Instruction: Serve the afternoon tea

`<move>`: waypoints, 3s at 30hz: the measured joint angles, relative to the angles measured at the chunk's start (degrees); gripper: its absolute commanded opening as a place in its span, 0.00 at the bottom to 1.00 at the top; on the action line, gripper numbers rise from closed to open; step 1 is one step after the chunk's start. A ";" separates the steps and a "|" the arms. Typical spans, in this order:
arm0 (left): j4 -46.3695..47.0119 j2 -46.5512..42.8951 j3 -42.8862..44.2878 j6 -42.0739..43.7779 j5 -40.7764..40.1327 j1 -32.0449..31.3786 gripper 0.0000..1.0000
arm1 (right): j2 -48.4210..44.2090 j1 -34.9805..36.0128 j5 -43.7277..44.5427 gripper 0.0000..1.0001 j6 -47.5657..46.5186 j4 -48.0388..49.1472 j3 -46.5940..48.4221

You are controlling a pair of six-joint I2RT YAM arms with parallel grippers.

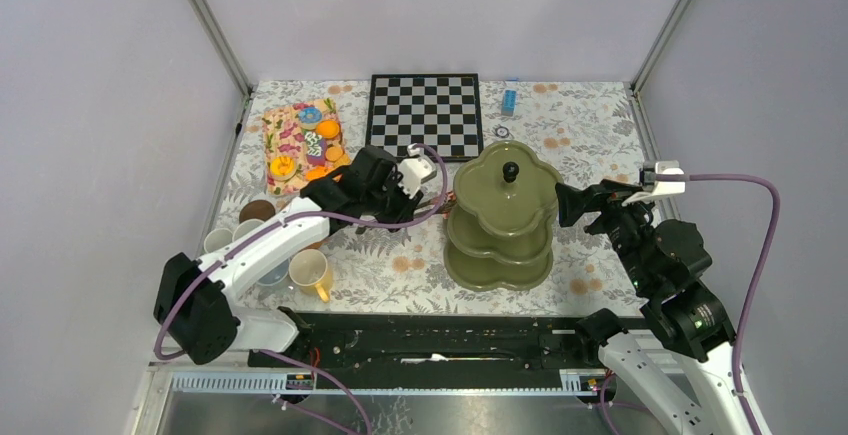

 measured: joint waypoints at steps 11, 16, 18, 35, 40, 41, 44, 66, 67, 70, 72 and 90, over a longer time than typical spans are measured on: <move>10.54 4.33 -4.09 2.54 5.31 0.00 0.27 | -0.74 0.00 -0.02 0.98 0.22 -0.42 -0.02; 11.96 8.94 -3.76 2.56 7.39 -0.02 0.28 | -0.76 0.00 -0.04 0.98 0.48 -0.42 -0.15; 12.09 9.99 -3.76 2.56 7.93 -0.02 0.28 | -0.92 0.00 -0.04 0.98 0.63 -0.44 -0.39; 13.73 12.26 -2.03 2.01 8.76 0.04 0.45 | -1.38 0.00 -0.04 0.98 0.87 -0.74 -0.92; 13.68 13.14 -1.51 1.22 8.74 0.04 0.51 | -1.49 0.00 -0.04 0.98 0.87 -0.76 -0.94; 13.66 13.14 -1.51 1.18 8.74 0.04 0.51 | -1.51 0.00 -0.04 0.98 0.87 -0.74 -0.94; 13.66 13.11 -1.51 0.98 8.57 0.04 0.51 | -1.51 0.00 -0.04 0.98 0.87 -0.74 -0.96; 8.70 -2.58 -6.69 0.33 4.11 3.43 0.51 | -1.51 0.00 -0.09 0.98 0.90 -0.72 -1.16; 8.50 -3.91 -7.21 0.22 3.32 4.04 0.51 | -1.51 0.00 -0.09 0.98 0.90 -0.72 -1.18; 8.04 -7.98 -8.02 -0.37 -0.13 6.01 0.49 | -1.49 0.00 -0.33 0.98 0.92 -0.68 -1.29; 8.02 -9.33 -8.07 -0.79 -2.89 6.67 0.50 | -1.46 0.00 -0.42 0.98 0.90 -0.68 -1.36; 3.43 4.17 4.76 -17.20 -24.79 31.87 0.48 | -1.38 0.00 -0.50 0.98 1.11 -0.66 -1.57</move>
